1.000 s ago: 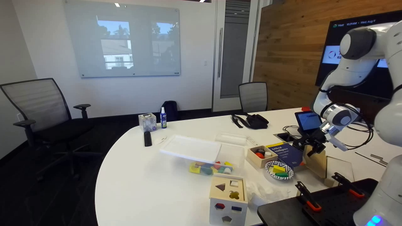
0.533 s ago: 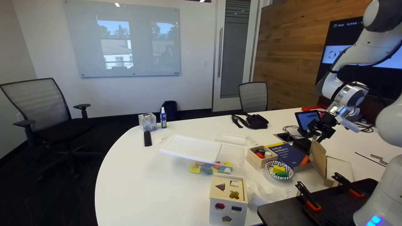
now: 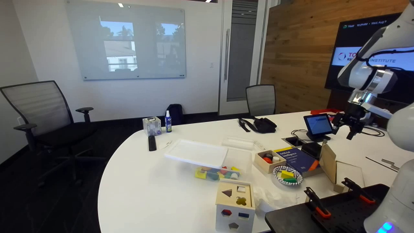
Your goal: Open the cardboard box
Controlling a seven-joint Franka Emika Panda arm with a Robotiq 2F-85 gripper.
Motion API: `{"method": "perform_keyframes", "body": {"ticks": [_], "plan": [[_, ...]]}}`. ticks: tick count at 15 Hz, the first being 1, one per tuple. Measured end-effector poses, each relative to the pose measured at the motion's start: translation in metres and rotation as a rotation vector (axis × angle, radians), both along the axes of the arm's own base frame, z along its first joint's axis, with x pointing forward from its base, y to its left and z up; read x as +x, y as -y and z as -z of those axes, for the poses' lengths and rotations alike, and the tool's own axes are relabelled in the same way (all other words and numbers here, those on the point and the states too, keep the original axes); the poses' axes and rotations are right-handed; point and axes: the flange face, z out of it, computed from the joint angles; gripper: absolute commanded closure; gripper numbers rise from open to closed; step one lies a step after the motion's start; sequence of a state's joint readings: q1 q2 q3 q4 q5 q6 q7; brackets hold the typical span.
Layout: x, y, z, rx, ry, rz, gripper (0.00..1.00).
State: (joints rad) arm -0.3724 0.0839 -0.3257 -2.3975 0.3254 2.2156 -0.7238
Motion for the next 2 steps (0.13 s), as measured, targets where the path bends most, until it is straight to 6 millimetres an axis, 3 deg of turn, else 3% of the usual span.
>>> {"method": "perform_keyframes", "body": {"ticks": [2], "plan": [[-0.0059,-0.0004,-0.0152,0.006,-0.007,0.004,0.0]]}}
